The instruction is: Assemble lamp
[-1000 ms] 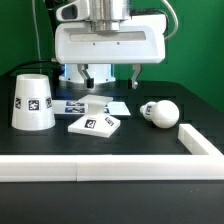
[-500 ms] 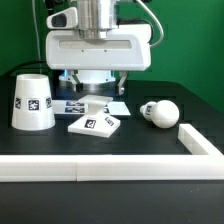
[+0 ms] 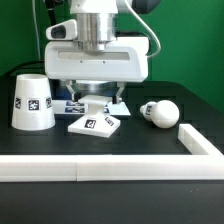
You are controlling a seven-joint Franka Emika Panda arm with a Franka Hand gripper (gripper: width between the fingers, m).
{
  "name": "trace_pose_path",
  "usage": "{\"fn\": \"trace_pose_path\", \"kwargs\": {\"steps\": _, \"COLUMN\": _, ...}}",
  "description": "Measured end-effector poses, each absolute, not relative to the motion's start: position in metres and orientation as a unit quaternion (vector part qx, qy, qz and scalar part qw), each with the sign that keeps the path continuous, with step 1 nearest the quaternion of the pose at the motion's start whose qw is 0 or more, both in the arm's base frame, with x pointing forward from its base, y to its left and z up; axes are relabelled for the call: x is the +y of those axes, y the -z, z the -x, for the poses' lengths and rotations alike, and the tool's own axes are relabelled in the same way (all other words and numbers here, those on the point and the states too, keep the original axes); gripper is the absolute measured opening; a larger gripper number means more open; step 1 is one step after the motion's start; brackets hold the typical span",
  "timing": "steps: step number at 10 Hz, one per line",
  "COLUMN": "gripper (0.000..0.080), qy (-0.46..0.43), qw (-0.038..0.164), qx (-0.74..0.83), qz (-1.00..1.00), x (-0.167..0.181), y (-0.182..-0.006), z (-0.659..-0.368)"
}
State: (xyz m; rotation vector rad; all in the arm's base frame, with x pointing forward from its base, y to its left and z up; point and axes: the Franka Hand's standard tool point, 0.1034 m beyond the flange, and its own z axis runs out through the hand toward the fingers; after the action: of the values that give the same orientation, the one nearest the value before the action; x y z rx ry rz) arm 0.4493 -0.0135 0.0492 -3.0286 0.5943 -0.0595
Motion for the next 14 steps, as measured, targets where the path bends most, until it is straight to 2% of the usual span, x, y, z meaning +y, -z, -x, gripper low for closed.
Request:
{"fn": "trace_pose_path", "kwargs": {"steps": 1, "gripper": 0.0699, "qy": 0.019, "qw": 0.027, "qx": 0.191, "qz": 0.981, "x": -0.012, "y": -0.048, "z": -0.449}}
{"fn": "trace_pose_path", "kwargs": {"steps": 2, "gripper": 0.0646, "qy": 0.018, "qw": 0.027, "qx": 0.189, "qz": 0.982, "x": -0.01, "y": -0.048, "z": -0.449}}
{"fn": "trace_pose_path", "kwargs": {"steps": 3, "gripper": 0.0529, "qy": 0.019, "qw": 0.028, "qx": 0.188, "qz": 0.982, "x": -0.01, "y": -0.049, "z": -0.451}}
{"fn": "trace_pose_path", "kwargs": {"steps": 11, "gripper": 0.0534, "qy": 0.021, "qw": 0.028, "qx": 0.176, "qz": 0.984, "x": -0.009, "y": -0.049, "z": -0.453}}
{"fn": "trace_pose_path", "kwargs": {"steps": 14, "gripper": 0.0534, "qy": 0.039, "qw": 0.034, "qx": 0.127, "qz": 0.991, "x": 0.008, "y": -0.049, "z": -0.488}}
